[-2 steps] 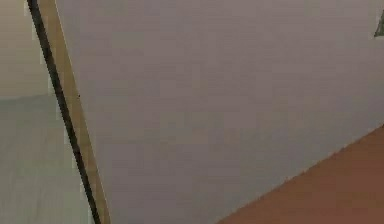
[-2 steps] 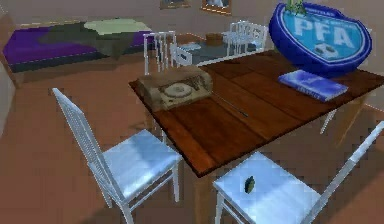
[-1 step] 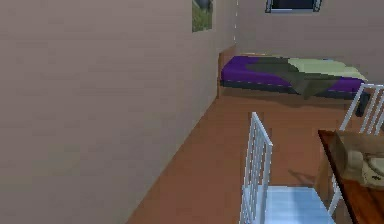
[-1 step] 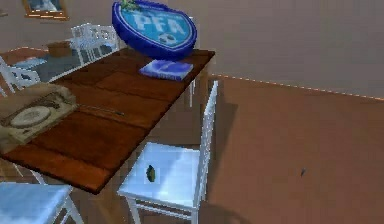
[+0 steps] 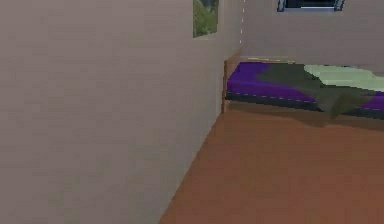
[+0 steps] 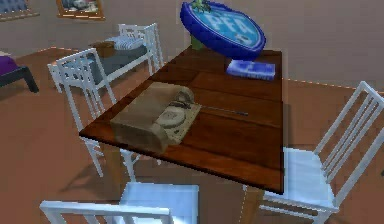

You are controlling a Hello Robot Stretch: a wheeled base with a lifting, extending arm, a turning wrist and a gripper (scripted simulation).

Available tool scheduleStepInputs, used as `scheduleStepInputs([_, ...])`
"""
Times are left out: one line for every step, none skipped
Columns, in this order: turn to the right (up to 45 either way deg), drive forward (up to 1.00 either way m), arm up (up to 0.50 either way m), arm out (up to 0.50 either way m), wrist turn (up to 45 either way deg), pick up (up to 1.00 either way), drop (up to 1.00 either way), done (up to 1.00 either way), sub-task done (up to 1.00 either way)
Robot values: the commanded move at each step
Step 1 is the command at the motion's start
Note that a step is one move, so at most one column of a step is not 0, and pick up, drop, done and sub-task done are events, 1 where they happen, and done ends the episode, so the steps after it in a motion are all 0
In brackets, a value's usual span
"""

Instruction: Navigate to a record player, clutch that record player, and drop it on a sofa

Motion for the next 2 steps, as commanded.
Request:
scheduleStepInputs([12.0, 0.00, 0.00, 0.00, 0.0, 0.00, 0.00, 0.00, 0.00])
scheduleStepInputs([0.0, 0.55, 0.00, 0.00, 0.0, 0.00, 0.00, 0.00, 0.00])
